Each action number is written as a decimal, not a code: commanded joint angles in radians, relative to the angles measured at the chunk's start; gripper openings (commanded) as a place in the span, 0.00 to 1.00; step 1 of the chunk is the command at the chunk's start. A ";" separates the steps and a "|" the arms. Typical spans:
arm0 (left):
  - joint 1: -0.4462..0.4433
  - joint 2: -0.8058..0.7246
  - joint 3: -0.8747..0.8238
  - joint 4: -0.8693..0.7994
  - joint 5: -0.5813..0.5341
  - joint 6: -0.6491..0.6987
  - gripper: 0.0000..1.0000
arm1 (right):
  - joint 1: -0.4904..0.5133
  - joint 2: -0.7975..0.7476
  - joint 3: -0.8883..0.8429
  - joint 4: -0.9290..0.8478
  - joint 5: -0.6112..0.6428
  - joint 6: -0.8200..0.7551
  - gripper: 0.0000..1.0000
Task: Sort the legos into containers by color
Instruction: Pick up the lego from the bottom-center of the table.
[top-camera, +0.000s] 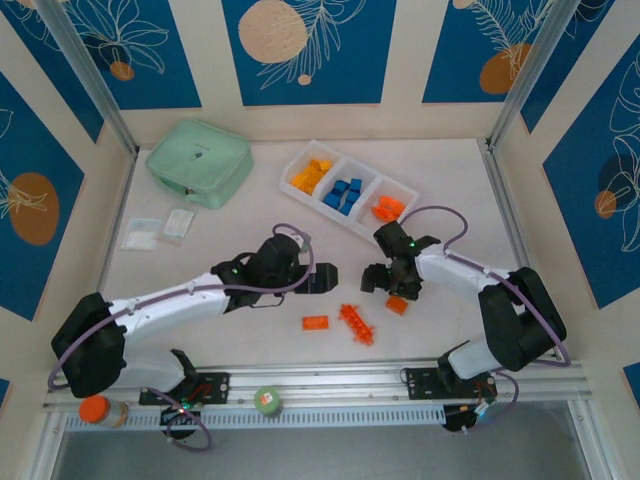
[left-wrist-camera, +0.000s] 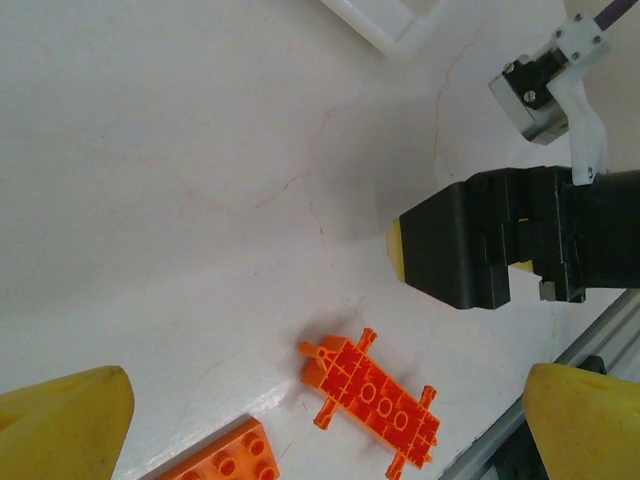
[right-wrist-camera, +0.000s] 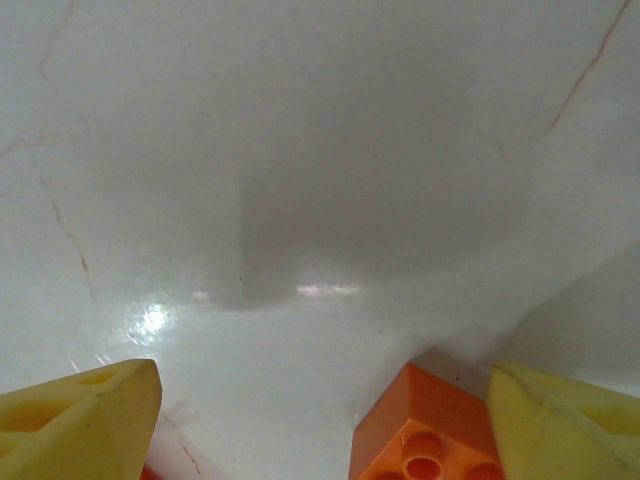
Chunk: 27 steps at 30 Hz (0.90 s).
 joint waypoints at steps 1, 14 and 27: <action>-0.010 -0.032 -0.020 -0.001 -0.028 -0.013 0.99 | 0.025 -0.027 -0.014 -0.042 0.034 0.047 0.85; -0.011 -0.035 -0.030 0.012 -0.002 -0.008 0.99 | 0.144 -0.092 -0.079 -0.122 0.058 0.156 0.67; -0.010 -0.028 -0.027 0.007 -0.002 -0.003 0.99 | 0.183 -0.031 -0.071 -0.103 0.089 0.135 0.52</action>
